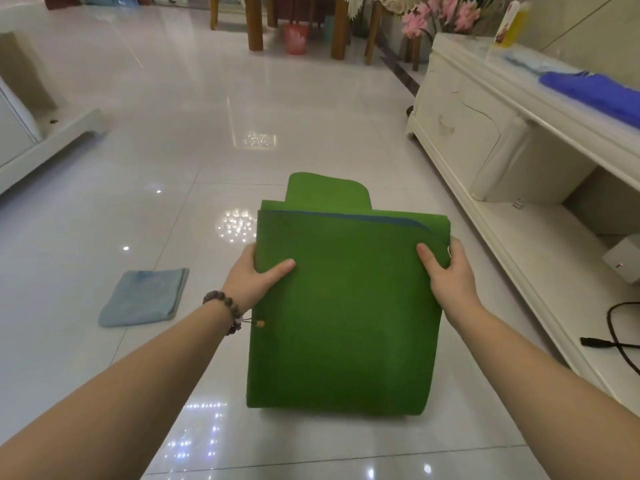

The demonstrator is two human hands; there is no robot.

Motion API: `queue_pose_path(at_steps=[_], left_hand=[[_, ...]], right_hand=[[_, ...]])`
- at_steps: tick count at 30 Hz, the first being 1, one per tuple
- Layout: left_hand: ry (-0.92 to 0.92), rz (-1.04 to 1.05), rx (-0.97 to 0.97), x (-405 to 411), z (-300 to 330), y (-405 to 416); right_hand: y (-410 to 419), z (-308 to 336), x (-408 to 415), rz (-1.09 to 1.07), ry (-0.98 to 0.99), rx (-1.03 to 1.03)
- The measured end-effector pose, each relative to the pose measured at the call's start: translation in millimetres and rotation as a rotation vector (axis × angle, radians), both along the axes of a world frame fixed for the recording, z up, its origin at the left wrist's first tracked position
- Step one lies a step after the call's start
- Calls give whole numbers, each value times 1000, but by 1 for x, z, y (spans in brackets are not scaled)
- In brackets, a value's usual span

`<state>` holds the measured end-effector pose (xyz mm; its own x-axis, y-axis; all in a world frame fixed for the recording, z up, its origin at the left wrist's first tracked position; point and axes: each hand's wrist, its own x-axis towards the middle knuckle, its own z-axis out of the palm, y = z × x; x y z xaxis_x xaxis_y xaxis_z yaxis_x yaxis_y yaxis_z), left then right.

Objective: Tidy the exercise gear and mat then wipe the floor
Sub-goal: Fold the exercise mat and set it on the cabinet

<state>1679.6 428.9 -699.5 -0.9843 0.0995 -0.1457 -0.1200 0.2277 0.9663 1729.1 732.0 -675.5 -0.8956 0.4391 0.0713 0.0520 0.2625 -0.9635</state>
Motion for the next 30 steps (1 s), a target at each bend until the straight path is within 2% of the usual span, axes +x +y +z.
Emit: queue_pose_path(at_steps=[4, 6, 9, 11, 14, 17, 21, 25, 27, 30], left_hand=[[-242, -85, -95, 4, -48, -8], [-203, -33, -117, 1, -64, -3], [-101, 128, -204, -14, -78, 10], [-184, 161, -189, -21, -90, 10], [-403, 71, -241, -10, -120, 1], [-390, 6, -295, 4, -144, 0], [-349, 4, -452, -4, -151, 2], [-299, 31, -468, -7, -153, -2], [-293, 18, -457, -3, -159, -4], [-332, 42, -321, 2, -160, -3]], right_hand=[[8, -45, -6, 50, -212, -70], [10, -62, -12, 64, -280, -51], [10, -71, -35, 20, -252, 33], [12, -80, -45, 50, -302, 13], [15, -119, -29, 105, -546, -48], [17, -159, -6, 165, -704, -54], [14, -178, -3, 117, -628, 74], [7, -179, 1, 62, -488, 178], [6, -185, 4, 76, -547, 253], [7, -187, 4, 73, -671, 254]])
